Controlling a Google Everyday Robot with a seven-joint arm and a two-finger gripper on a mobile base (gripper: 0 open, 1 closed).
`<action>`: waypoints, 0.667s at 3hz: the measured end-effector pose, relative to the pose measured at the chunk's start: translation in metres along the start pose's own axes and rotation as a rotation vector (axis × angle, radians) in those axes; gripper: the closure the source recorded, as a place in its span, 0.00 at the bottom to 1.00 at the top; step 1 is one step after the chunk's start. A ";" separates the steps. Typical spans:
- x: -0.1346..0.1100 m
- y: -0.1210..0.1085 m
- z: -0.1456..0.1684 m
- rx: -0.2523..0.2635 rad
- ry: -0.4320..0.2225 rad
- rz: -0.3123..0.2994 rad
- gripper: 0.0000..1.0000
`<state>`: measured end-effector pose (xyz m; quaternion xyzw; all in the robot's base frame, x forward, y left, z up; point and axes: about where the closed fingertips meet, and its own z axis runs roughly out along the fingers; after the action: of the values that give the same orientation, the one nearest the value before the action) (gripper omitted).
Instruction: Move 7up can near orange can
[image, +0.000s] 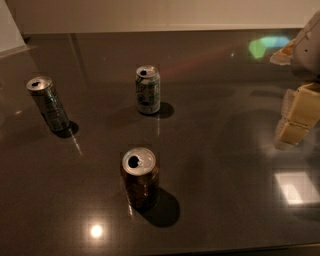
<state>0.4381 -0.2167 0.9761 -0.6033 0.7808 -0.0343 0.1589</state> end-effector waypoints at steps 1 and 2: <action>-0.001 -0.001 -0.001 0.002 -0.004 0.002 0.00; -0.020 -0.011 0.004 -0.012 -0.047 0.002 0.00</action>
Offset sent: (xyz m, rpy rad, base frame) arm 0.0336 0.0358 0.0007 0.1038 0.0217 0.0290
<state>0.4536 -0.1999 0.9787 -0.6041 0.7776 -0.0155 0.1737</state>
